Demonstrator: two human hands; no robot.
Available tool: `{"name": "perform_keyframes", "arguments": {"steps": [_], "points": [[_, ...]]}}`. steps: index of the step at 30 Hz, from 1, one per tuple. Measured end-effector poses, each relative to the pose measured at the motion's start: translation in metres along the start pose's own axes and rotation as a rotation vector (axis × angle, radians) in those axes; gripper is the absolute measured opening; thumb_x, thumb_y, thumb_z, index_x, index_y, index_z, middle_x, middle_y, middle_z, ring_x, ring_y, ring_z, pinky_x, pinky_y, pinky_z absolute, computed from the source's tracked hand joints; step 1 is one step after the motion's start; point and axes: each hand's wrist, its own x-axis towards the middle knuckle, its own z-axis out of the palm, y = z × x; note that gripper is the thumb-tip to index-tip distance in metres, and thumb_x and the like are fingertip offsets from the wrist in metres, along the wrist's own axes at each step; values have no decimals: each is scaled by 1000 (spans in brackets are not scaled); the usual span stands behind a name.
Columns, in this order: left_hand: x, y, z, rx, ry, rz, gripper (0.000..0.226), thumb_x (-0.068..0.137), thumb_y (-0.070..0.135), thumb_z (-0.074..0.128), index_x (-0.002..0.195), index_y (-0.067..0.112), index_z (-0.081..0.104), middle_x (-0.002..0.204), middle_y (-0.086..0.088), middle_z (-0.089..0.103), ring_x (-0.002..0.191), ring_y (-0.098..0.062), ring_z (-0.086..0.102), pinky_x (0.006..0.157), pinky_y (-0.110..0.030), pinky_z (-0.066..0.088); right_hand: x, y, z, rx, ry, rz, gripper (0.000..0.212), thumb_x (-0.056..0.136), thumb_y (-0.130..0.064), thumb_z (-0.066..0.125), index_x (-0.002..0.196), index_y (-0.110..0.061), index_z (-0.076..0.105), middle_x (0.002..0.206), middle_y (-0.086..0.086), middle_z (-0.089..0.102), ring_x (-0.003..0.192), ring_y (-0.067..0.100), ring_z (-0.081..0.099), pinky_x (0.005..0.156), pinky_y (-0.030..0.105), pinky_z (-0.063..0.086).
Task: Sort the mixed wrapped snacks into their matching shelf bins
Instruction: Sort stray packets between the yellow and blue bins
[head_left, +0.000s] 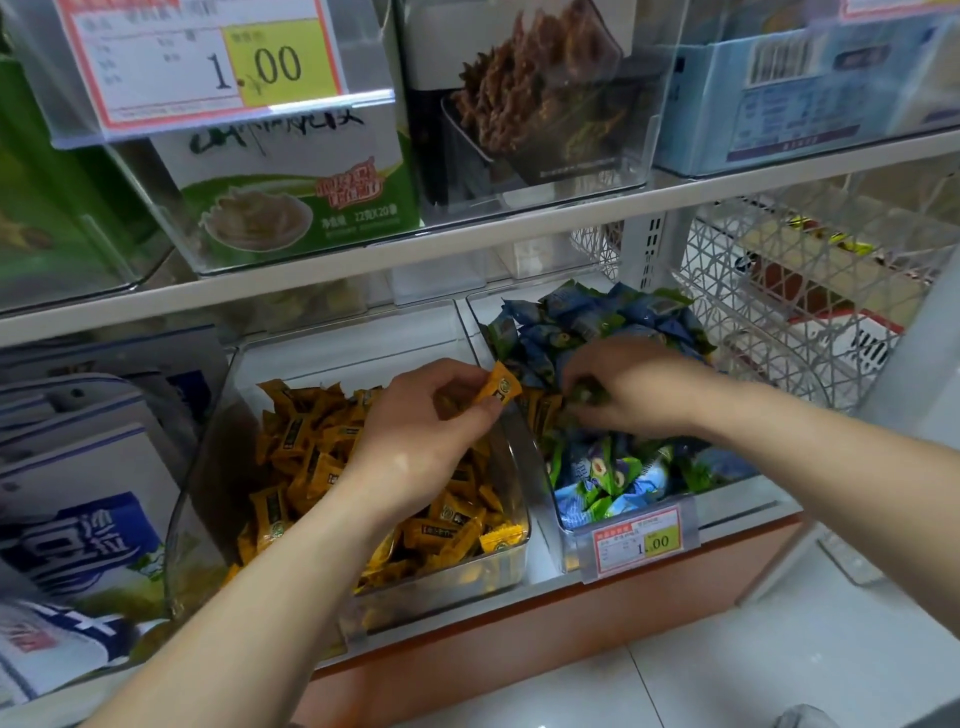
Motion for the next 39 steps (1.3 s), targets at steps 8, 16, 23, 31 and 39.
{"name": "perform_keyframes", "arguments": {"steps": [8,16,23,31,39], "points": [[3,-1,-2,-43,2,-24,12,88,33,70,86,45,68,73,21,68,64,4,61,55,-8,41,0,10,-29,-251,47,172,19,82,-41,68,98,-31,70,99,-4,65,92,21,59,72,30,45],[1,-1,-2,-38,38,-27,13,87,33,72,85,45,67,79,26,69,72,6,63,60,-7,43,36,-22,12,-82,-161,174,21,88,-35,64,96,-16,66,92,1,64,87,21,63,70,36,53],[0,-5,-9,-48,65,-15,15,88,28,72,85,42,68,86,27,69,83,8,64,66,-5,46,39,-21,30,97,-166,250,69,78,-43,72,139,-24,47,128,-1,59,112,21,58,81,28,47],[-8,-1,-14,-86,84,-1,21,88,22,72,84,42,65,81,35,66,81,16,60,63,2,40,43,-20,29,361,-106,326,51,81,-30,76,128,-18,61,119,1,65,103,15,60,79,22,45],[-14,1,-16,-102,75,15,22,88,21,72,84,41,64,80,38,64,81,18,59,63,1,40,36,-19,3,535,-155,362,29,74,-19,83,97,-27,66,98,-7,66,88,10,61,71,23,50]]}}
